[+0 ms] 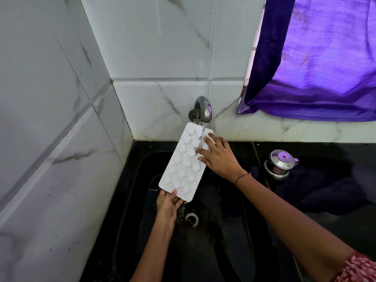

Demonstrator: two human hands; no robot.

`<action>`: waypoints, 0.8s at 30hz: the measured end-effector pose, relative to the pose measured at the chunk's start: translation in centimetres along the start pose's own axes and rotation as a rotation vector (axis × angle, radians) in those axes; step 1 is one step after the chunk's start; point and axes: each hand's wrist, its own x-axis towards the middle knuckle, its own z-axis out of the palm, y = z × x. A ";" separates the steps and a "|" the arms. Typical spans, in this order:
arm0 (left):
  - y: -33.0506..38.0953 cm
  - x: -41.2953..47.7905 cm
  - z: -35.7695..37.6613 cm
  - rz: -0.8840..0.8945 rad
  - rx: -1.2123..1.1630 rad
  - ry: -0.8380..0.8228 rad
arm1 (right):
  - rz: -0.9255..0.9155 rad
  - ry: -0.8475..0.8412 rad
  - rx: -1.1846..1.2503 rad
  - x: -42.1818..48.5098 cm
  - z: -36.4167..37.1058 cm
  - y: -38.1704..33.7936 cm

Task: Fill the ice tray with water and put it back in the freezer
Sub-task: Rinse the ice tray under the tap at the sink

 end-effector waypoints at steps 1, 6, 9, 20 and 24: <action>0.0 -0.1 0.0 -0.001 0.005 0.002 | -0.005 0.002 -0.004 0.1 0.0 0.0; -0.1 -0.1 0.0 -0.002 -0.003 -0.001 | 0.051 0.048 0.054 0.2 0.2 -0.3; 0.1 -0.1 -0.4 0.002 -0.008 0.011 | 0.155 0.066 0.115 0.4 0.4 -0.1; -0.2 -0.2 -0.5 -0.021 -0.052 0.044 | 0.251 -0.063 0.357 0.1 -0.5 -2.1; -0.5 -0.4 -0.2 -0.027 -0.046 0.029 | 0.339 -0.023 0.557 -1.0 -0.6 -2.9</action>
